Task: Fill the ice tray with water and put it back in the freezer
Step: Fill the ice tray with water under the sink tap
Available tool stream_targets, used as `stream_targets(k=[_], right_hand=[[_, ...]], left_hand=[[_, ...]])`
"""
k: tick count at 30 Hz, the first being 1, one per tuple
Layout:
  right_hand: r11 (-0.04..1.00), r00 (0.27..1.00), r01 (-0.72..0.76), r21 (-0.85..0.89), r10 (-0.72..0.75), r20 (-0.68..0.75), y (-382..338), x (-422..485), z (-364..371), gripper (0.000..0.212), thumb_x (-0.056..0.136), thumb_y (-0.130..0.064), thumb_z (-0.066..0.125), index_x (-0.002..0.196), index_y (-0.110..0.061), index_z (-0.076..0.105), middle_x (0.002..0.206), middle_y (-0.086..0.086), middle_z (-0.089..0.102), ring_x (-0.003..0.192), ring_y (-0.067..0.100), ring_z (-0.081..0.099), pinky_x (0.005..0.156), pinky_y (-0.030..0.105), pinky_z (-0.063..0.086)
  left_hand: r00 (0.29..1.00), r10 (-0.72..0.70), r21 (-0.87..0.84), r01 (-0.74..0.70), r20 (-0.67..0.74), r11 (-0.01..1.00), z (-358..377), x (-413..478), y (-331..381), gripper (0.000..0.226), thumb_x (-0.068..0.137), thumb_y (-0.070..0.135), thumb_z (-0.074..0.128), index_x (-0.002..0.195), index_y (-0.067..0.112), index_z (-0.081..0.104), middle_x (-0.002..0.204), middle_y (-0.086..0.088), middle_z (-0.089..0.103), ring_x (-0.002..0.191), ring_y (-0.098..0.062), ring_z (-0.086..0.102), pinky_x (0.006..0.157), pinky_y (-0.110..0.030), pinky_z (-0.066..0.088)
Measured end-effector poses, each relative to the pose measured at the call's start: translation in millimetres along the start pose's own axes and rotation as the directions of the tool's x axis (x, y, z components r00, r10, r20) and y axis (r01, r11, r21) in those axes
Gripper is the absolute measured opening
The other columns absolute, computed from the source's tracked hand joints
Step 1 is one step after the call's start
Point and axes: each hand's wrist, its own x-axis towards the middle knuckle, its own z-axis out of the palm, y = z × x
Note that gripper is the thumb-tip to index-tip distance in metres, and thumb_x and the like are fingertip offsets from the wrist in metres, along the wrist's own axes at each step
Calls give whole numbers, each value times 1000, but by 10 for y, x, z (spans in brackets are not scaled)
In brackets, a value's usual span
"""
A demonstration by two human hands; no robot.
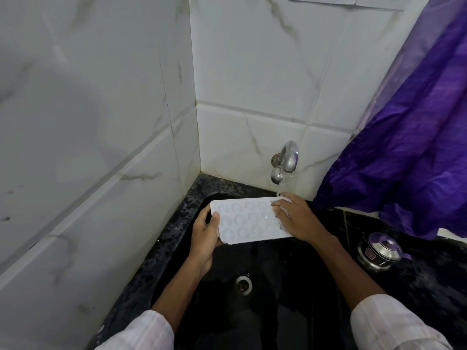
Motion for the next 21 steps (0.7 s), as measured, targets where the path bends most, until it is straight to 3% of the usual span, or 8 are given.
stream_targets(k=[16, 21], right_hand=[[996, 997, -44, 79, 39, 66, 24, 30, -4, 33, 98, -45, 46, 118, -25, 64, 151, 2, 33, 142, 20, 25, 106, 27, 20], [986, 999, -26, 167, 31, -29, 12, 16, -96, 24, 100, -40, 45, 115, -27, 58, 152, 0, 30, 136, 12, 32, 105, 23, 21]], left_hand=[[1000, 21, -23, -21, 0, 1000, 4, -26, 52, 29, 105, 22, 45, 132, 28, 55, 114, 5, 71, 100, -15, 71, 66, -33, 61], [999, 18, -56, -20, -29, 998, 16, 22, 63, 29, 105, 22, 46, 132, 26, 56, 115, 3, 72, 99, -14, 71, 66, -33, 61]])
